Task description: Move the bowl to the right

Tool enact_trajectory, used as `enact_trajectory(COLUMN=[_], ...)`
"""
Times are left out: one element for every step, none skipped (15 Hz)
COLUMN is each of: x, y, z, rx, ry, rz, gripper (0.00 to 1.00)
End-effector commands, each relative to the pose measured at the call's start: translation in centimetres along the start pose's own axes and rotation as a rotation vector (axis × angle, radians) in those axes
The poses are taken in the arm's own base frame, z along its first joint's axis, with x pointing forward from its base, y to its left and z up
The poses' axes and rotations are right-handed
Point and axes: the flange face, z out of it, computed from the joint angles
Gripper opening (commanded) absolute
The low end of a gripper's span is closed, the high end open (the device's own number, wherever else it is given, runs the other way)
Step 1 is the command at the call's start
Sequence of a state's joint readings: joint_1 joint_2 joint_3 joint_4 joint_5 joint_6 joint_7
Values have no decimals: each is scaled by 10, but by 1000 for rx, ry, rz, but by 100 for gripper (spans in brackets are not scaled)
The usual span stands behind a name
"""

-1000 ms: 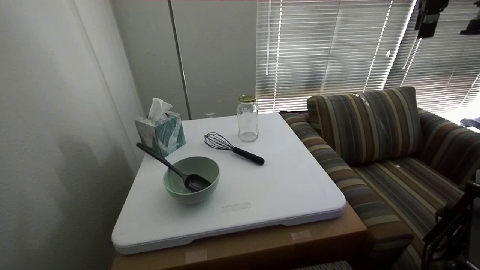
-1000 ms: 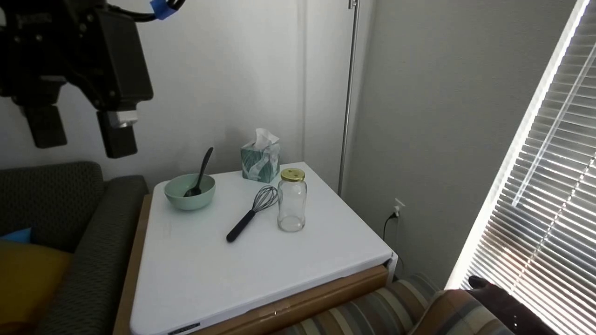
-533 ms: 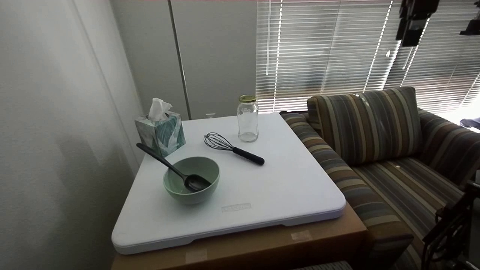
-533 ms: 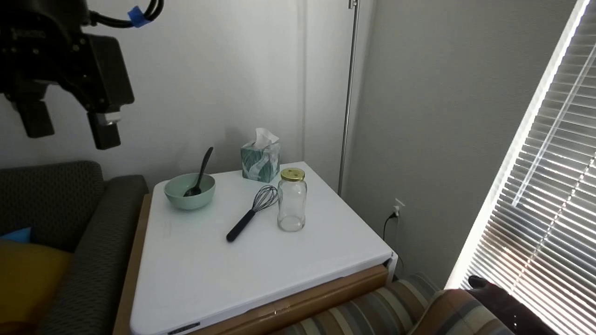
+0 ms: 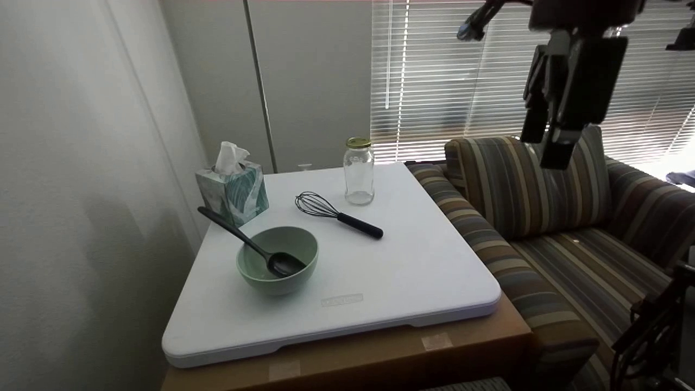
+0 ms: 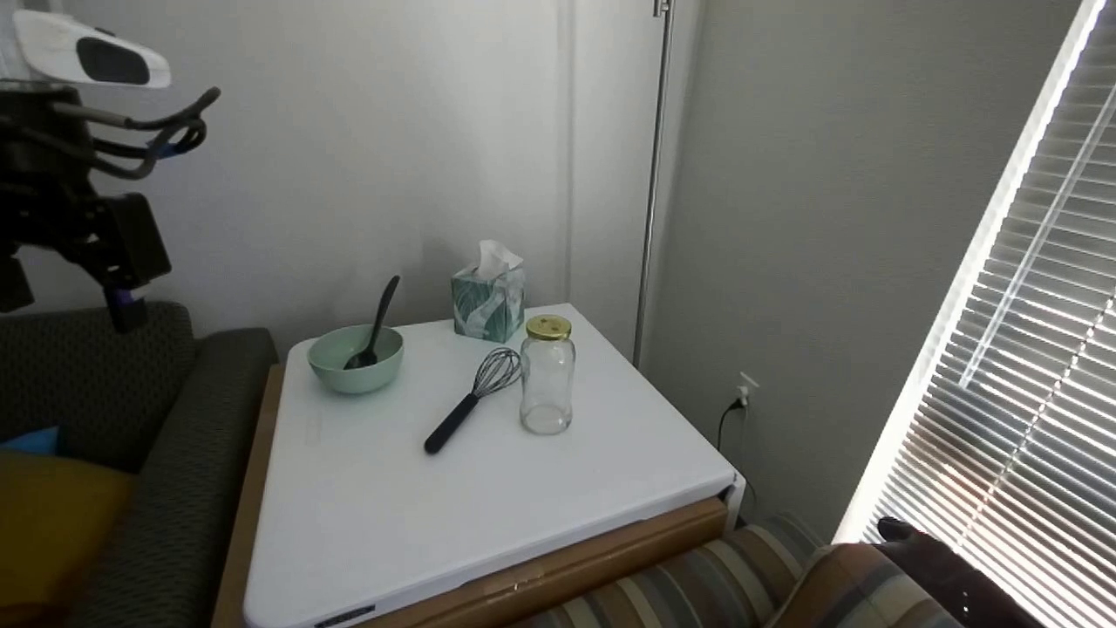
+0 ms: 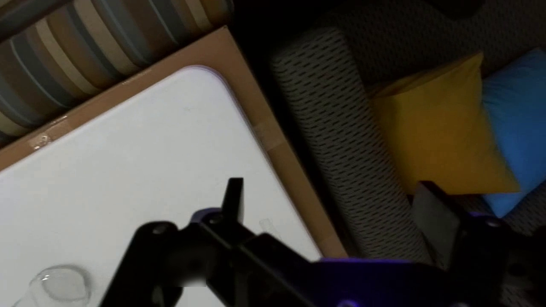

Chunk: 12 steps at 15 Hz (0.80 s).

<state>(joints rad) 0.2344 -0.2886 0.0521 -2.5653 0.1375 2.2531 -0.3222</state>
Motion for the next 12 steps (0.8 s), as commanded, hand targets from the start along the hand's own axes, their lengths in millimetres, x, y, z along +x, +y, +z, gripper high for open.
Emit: enact_trajectory(x=[2,3,3,3,1,5,12,21,29,39,47,58], y=[-4,-5,-4,-3,-1,5,11,17,24,33,39,46], z=[4,6,6,6,4,5,8,10,14,18,21,27], rx=[3,4,4,4,11,2,3,2,16,14,31,45], ry=[-5,-7,-6,-5,23,57,84,111,123,122,124,113], rz=[-7,-8,-7,-6,27,52,69,78,68,71,67,72], gripper=[100,100,100,100,100,100,100,100,100,100,100,100])
